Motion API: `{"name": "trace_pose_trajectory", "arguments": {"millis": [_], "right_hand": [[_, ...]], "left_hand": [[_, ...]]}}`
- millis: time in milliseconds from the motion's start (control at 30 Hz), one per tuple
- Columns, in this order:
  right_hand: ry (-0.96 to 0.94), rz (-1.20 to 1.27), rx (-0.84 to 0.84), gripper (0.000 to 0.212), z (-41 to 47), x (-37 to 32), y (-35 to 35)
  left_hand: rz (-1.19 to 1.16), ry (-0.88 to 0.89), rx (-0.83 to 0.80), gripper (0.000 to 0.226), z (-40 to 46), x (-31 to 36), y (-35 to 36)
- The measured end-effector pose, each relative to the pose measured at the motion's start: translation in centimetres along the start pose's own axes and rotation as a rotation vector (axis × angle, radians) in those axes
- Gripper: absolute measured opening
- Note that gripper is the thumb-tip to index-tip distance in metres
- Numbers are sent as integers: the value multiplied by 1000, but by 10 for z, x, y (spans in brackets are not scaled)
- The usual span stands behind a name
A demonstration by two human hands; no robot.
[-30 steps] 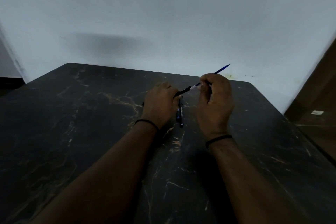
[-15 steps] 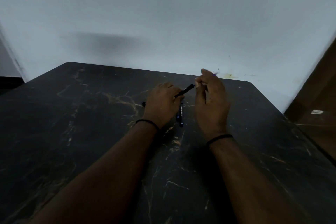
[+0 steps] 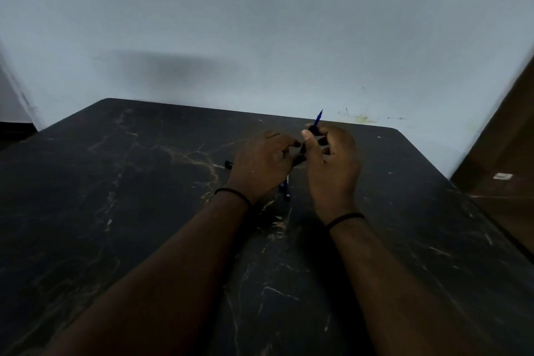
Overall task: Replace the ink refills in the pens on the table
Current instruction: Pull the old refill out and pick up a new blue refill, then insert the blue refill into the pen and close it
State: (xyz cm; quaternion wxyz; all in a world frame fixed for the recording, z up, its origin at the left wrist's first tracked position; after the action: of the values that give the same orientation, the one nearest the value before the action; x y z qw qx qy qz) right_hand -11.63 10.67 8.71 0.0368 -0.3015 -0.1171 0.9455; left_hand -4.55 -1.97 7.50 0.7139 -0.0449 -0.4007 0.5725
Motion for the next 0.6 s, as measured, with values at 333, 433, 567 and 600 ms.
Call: {"name": "trace_pose_trajectory", "arguments": {"millis": [333,433,567,600], "right_hand": [[95,42,11,9,-2,16,1],[102,35,7,9,-3,19,1],[106,29,7,9,-2,21,2],[106,30,5,9,-2,21,2]], "left_hand": [[184,-312,80,34,-3,-60,-19],[248,-319,-18,42,-3,-62,-6],[256,-362,-111,37,-7,-69,-1],[257,-363,-127,33,-7,-69,-1]]}}
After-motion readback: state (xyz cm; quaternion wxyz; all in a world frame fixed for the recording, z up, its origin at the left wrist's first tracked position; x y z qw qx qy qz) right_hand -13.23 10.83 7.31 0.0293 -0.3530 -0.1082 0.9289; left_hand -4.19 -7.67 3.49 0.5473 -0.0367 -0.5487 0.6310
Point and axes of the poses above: each hand's wrist, its own z-axis towards the middle knuckle, its own y-axis out of the palm, x = y × z, the point moved 10 cm from there along z, towards the middle knuckle, and after that the axes turned 11 degrees about -z, right-handed, at the moved point
